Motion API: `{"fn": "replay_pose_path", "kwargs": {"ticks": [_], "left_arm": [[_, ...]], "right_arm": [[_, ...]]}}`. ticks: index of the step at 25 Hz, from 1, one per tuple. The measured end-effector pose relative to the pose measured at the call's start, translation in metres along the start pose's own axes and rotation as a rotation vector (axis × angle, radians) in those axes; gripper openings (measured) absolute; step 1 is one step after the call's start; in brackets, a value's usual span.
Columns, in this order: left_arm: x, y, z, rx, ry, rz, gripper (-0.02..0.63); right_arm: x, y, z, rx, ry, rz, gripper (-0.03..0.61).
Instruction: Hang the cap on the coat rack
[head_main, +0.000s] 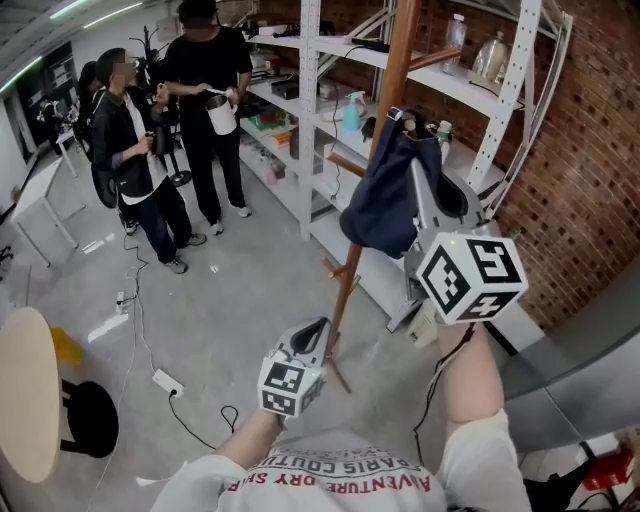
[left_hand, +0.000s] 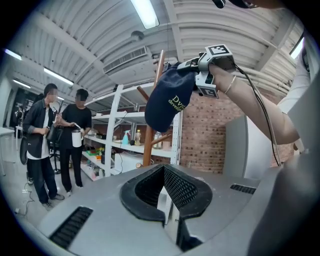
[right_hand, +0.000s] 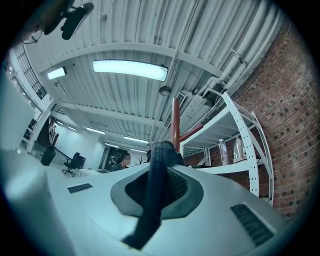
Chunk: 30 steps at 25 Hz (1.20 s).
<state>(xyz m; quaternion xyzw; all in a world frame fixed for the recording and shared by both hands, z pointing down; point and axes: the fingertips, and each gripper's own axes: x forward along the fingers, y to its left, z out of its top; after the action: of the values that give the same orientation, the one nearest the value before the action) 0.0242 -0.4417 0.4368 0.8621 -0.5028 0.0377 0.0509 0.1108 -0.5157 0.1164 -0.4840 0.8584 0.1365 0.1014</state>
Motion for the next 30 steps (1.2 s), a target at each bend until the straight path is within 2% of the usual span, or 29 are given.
{"fn": "replay_pose_path", "kwargs": {"ticks": [16,30], "left_arm": [[-0.002,0.025,-0.024,-0.056,0.034,0.043,0.006],[-0.010,0.036,-0.031,-0.067,0.049,0.077,0.006]], "right_arm": [[0.035,-0.015,-0.062,0.087,0.117,-0.042,0.020],[0.030,-0.009,-0.101,0.052,0.151,-0.059,0.020]]}}
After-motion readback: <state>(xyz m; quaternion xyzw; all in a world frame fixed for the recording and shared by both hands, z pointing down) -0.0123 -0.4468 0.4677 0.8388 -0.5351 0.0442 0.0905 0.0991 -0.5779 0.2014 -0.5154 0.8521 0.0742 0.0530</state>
